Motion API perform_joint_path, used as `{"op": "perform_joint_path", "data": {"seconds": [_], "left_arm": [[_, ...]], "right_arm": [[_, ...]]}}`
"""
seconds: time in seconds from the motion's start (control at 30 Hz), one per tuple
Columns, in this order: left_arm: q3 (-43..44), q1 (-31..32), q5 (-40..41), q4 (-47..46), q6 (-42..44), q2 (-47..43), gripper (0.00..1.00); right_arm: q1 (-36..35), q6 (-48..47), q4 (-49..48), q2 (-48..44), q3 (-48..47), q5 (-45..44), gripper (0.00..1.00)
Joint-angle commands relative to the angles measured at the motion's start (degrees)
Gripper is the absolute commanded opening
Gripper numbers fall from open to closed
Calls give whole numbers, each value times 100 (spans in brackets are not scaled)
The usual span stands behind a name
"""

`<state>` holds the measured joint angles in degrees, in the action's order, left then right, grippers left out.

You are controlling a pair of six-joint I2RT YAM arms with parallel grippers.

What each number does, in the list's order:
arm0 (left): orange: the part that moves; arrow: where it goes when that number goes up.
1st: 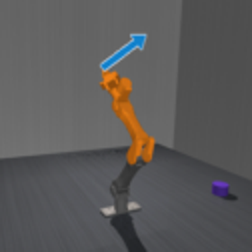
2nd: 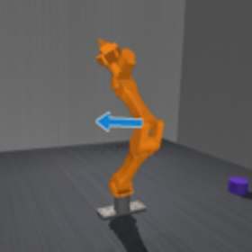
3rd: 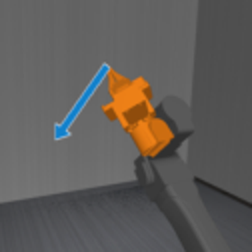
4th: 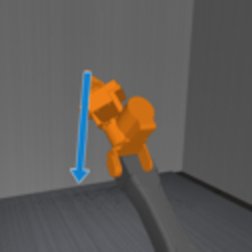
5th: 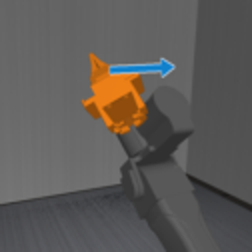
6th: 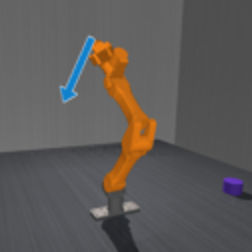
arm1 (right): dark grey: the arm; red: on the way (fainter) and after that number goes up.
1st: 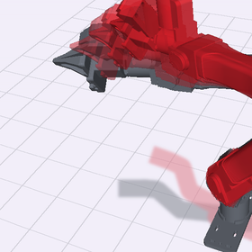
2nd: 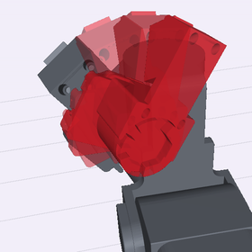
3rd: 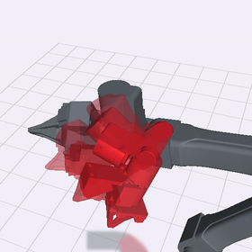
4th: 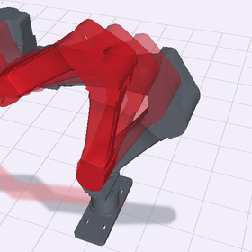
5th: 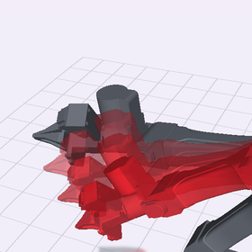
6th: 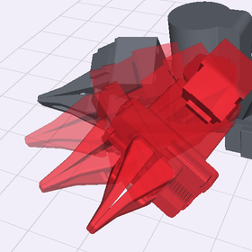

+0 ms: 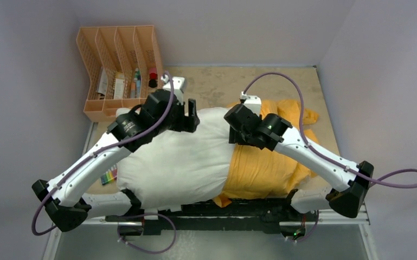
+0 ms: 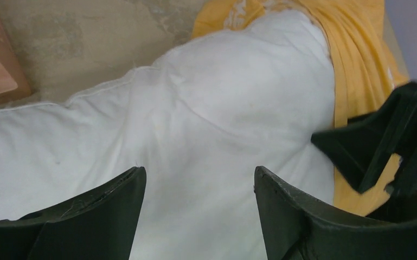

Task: Remove the pillowcase from the pillow
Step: Remove the pillow from the pillowcase.

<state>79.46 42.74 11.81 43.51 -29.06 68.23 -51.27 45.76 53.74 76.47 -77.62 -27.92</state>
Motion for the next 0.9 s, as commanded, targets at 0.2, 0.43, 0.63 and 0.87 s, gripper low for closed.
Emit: {"op": "perform_joint_path", "data": {"seconds": [0.2,0.43,0.63,0.87], "left_arm": [[-182,2115,1063,317,29,323,75],[-96,2728,1218,375,119,926,77],[-464,2850,2192,599,-349,1171,54],[-1123,2149,2935,1169,-1029,1242,0]], "right_arm": [[11,-34,-59,-871,450,-651,60],[25,-265,-749,-682,624,323,72],[142,223,-208,-660,690,-444,35],[1825,-828,-456,-1458,1206,-332,0]]}}
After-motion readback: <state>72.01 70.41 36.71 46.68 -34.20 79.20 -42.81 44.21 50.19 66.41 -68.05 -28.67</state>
